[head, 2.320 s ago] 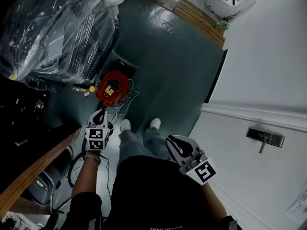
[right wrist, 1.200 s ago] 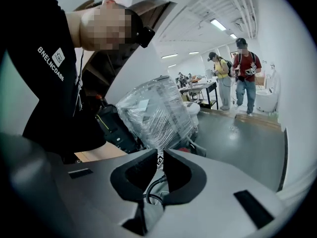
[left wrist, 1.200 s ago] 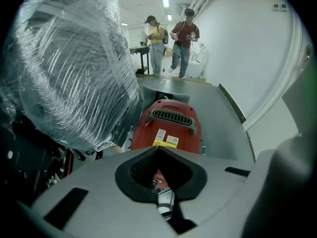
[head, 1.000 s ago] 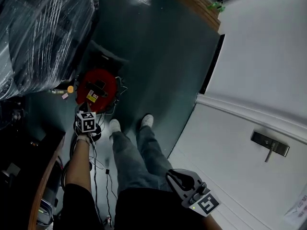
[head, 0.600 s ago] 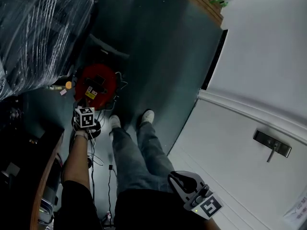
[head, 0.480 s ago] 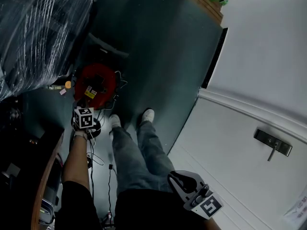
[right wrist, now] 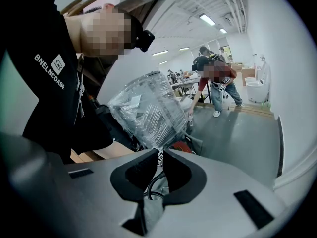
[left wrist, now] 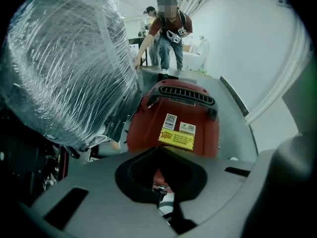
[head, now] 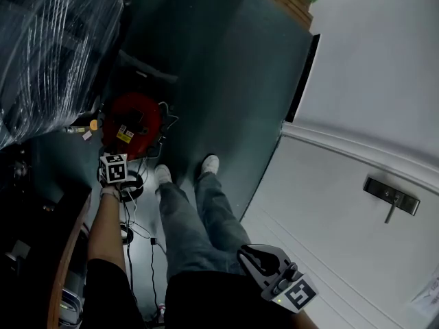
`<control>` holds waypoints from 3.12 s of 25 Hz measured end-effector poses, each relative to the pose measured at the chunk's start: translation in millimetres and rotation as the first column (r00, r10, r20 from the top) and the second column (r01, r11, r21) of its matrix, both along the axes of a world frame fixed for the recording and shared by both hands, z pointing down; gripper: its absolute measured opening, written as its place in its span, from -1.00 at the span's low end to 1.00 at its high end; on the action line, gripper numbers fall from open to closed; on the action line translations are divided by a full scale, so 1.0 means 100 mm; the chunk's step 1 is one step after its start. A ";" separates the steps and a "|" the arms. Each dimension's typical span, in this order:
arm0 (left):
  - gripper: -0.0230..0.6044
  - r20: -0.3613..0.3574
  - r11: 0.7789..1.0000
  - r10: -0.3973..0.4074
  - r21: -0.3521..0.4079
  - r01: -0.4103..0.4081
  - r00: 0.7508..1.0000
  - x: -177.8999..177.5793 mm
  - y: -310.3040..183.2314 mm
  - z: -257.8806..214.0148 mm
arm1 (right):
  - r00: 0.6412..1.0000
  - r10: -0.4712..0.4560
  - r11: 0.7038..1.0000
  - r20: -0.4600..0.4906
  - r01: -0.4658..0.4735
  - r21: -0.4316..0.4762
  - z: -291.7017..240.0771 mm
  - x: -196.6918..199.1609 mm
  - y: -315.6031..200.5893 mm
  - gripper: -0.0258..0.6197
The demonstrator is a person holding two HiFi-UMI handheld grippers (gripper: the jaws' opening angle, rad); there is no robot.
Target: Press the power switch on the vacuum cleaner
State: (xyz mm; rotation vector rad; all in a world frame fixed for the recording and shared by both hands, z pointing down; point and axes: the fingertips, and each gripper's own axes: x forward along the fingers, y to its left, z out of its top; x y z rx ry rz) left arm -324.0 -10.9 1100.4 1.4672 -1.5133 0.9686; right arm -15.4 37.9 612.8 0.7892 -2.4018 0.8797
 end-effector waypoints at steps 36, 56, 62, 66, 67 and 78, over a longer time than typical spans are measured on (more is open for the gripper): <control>-0.88 -0.189 0.883 0.267 0.441 -0.162 0.945 1.58 -0.17 -4.36 | 0.978 0.152 0.975 0.143 -0.172 0.140 -1.24 0.78 -0.19 -0.75; -0.88 -0.133 0.664 0.372 0.730 -0.163 0.919 2.84 0.01 -6.94 | 0.962 -0.006 0.962 0.275 -0.069 0.263 -1.91 1.33 -0.68 -0.75; -0.88 -0.098 0.625 0.318 0.769 -0.131 0.943 2.89 -0.06 -7.21 | 0.951 -0.041 0.960 0.308 -0.048 0.276 -2.13 1.39 -0.93 -0.75; -0.88 -0.088 0.609 0.283 0.786 -0.108 0.955 2.87 -0.11 -7.31 | 0.945 -0.093 0.953 0.314 -0.007 0.303 -2.16 1.38 -1.01 -0.75; -0.88 -0.086 0.606 0.275 0.789 -0.103 0.957 2.87 -0.13 -7.32 | 0.943 -0.100 0.953 0.317 -0.001 0.304 -2.18 1.37 -1.03 -0.75; -0.88 -0.135 0.617 0.220 0.786 -0.031 0.966 2.87 -0.19 -7.26 | 0.941 -0.177 0.931 0.289 0.064 0.359 -2.26 1.24 -1.14 -0.76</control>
